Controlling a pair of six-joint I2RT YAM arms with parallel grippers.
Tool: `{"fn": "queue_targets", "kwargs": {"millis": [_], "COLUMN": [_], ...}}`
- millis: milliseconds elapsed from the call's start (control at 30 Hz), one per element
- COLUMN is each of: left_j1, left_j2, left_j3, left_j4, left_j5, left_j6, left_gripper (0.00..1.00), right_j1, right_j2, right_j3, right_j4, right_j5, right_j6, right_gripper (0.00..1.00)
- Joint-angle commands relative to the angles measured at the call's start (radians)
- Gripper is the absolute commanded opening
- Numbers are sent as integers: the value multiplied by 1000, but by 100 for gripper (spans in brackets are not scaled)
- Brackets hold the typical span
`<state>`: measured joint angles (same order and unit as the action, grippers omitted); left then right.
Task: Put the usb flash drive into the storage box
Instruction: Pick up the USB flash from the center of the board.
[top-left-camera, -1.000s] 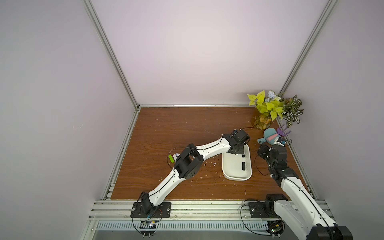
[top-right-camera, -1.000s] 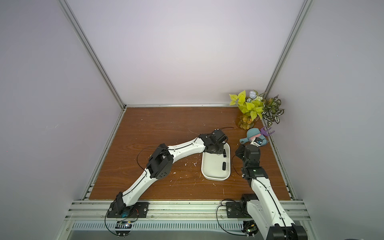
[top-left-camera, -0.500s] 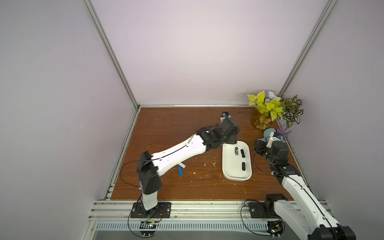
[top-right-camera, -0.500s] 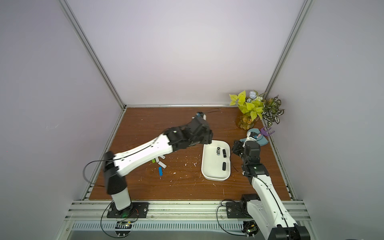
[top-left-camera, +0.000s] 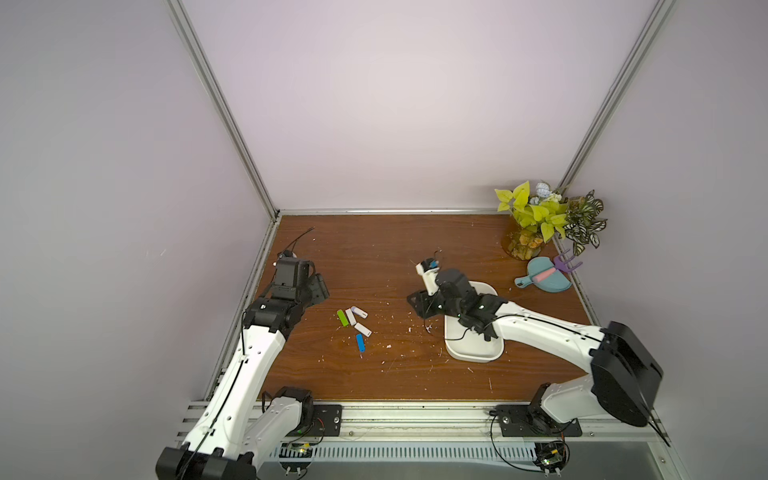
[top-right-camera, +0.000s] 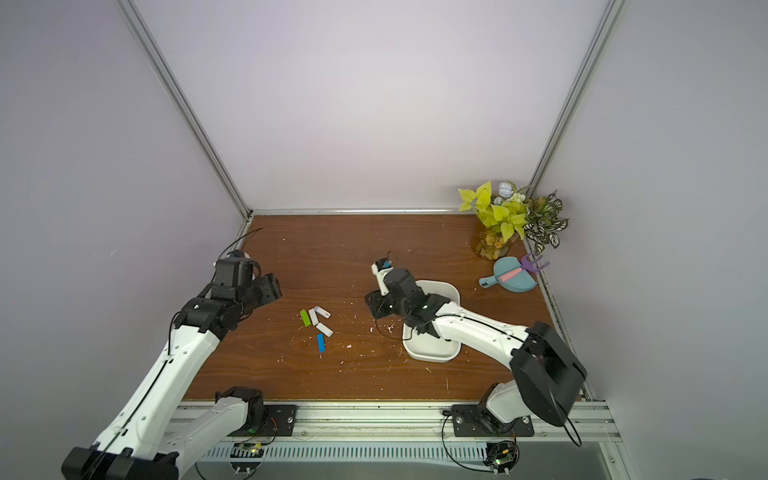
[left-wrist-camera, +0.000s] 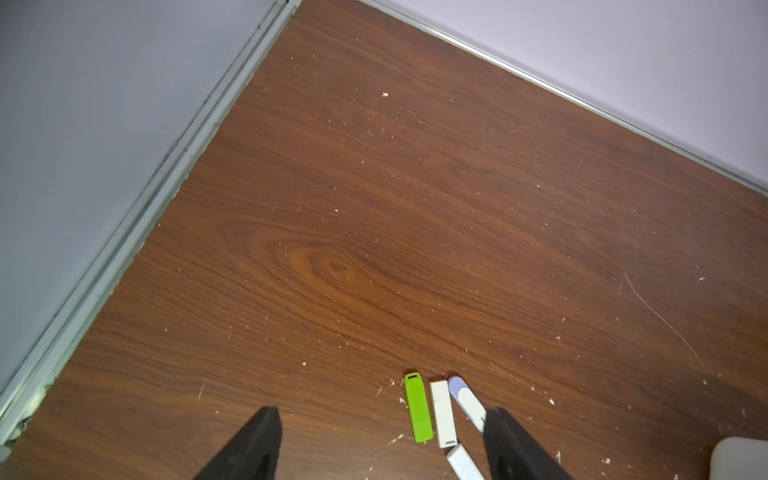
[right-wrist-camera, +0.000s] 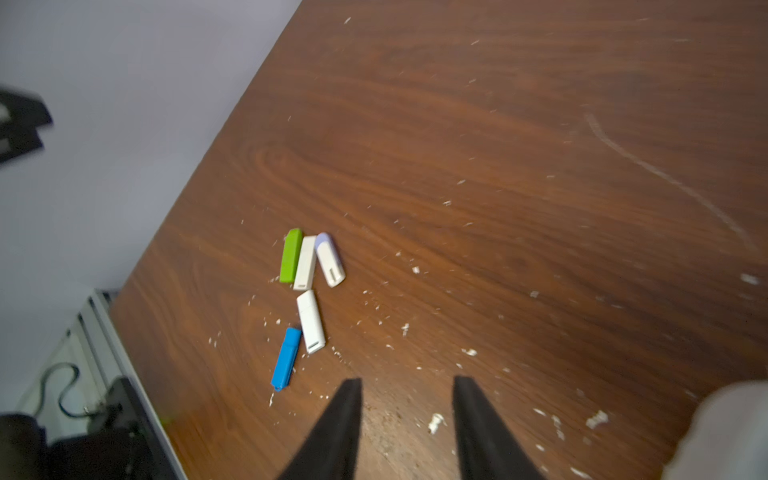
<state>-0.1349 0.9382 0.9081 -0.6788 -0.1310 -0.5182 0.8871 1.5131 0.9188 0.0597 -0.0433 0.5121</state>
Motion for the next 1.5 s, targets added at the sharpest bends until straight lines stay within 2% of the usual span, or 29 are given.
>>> {"fn": "queue_targets", "kwargs": {"millis": [0,167,333,600,933,1300,1467], "left_j1": [14,14,14,14,14,14,14], "left_j2": [-11,-40,-45,-62,-53,-52,-53], "left_j3": [-32,-52,-59,-63,-64,-65,-65], "left_j4": [-7,13,16,16,16,18,19], "left_j5": [17,-21,-24,-36,-35,-27,-31], "left_j6": [49,35,27,20,21,25,23], "left_gripper": [75,75,75,75,76,76,76], "right_j1": [56,126,136,147,147,90,63], "right_j2": [101,279,430,577,634,662,748], "right_j3": [58,194,305,461,491,514,640], "right_j4": [136,132,141,75,35,-20,-58], "right_j5": [-63,-39,-114,-91,-107,-3,29], "right_j6": [56,58,87,52,38,43,41], "right_gripper": [24,8,5,4,4,6,6]}}
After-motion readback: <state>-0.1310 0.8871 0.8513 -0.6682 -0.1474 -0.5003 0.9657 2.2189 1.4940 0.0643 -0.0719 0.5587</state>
